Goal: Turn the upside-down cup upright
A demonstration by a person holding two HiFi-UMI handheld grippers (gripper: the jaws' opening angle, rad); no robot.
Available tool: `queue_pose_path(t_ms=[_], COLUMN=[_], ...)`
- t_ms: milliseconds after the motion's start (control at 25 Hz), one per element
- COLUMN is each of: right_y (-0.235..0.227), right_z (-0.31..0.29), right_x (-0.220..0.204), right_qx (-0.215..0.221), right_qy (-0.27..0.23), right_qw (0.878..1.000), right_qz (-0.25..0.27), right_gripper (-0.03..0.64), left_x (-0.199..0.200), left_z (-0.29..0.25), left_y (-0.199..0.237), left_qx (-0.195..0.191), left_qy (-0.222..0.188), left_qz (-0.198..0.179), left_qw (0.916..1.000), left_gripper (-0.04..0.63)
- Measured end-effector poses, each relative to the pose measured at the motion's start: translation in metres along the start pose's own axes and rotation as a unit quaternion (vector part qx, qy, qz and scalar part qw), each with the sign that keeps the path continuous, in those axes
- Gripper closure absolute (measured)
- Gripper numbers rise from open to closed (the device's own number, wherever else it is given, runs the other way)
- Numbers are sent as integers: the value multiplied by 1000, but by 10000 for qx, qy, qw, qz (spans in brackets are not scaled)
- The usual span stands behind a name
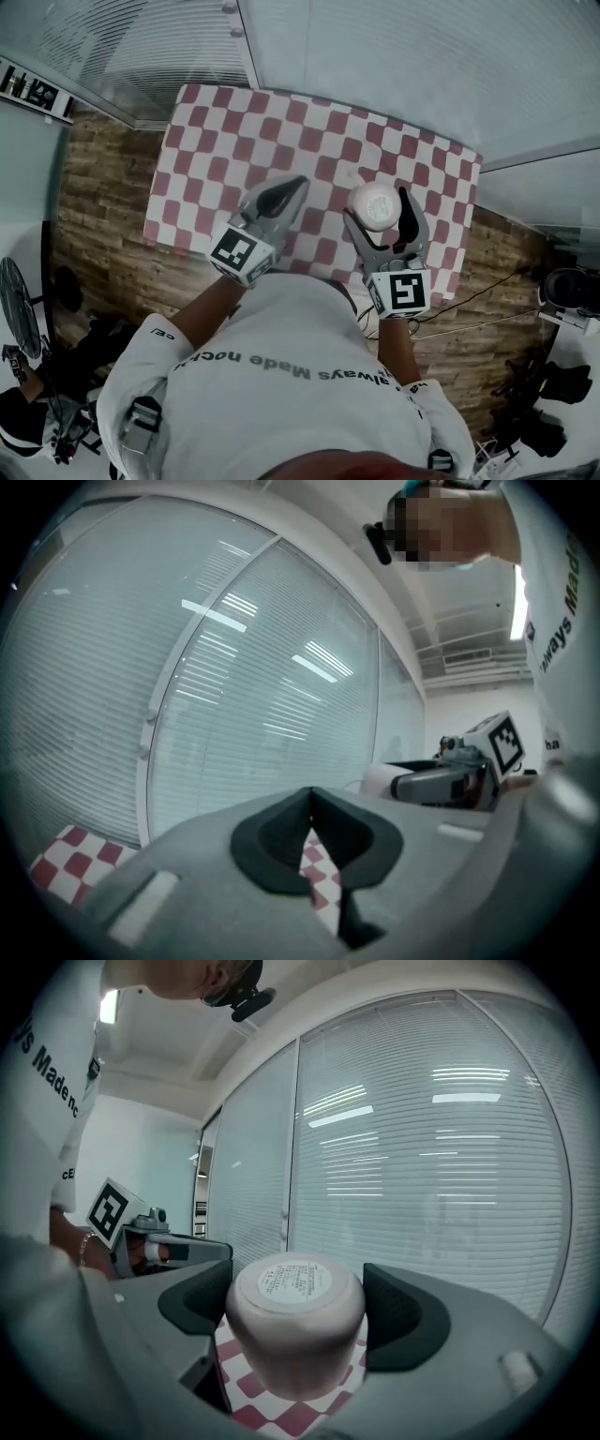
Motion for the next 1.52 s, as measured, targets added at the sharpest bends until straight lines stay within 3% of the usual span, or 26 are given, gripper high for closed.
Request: queue_pose_path(t_ms=[240, 440, 600, 720, 880, 1000, 1240, 1360, 1520], right_y=[9, 12, 2, -5, -14, -21, -37, -44, -51], right_z=[9, 12, 14, 15, 15, 16, 9, 7, 4], right_x=[19, 20, 17, 16, 16, 14, 2, -13, -28], right_qx=[1, 54, 199, 382, 497, 652, 999, 1041, 1160], right_qy=[-116, -169, -405, -639, -842, -979, -1233, -1304, -1519], right_qw=[9998, 9998, 9940, 9773, 9539, 9248, 8505, 8054, 7353], right_qz=[134, -41, -993, -1981, -2839, -3619, -5015, -5687, -6503], right_gripper=[183, 183, 183, 183, 183, 183, 183, 183, 183], left_x=[11, 17, 19, 20, 20, 21, 21, 19, 19], left_z=[6, 6, 8, 11, 13, 17, 19, 18, 17], left_y=[-11, -9, -9, -10, -10, -11, -9, -8, -5], left_qx=[1, 6, 21, 9, 23, 2, -29, -58, -110], left_qy=[-53, -101, -83, -87, -95, -109, -129, -102, -109], left_qz=[91, 59, 29, 28, 24, -29, 19, -21, -78], left_qw=[9999, 9999, 10000, 10000, 9999, 9999, 9999, 9999, 9999], left_gripper=[594, 594, 594, 594, 594, 594, 594, 594, 594])
Point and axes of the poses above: the fingertips, and each gripper's own axes: z backward along the fingers, y to its left, x out of its top, the point moved 7 cm from there along z, backward along the fingers, and after that the axes turned 14 degrees about -z, right-handed, at the moved point
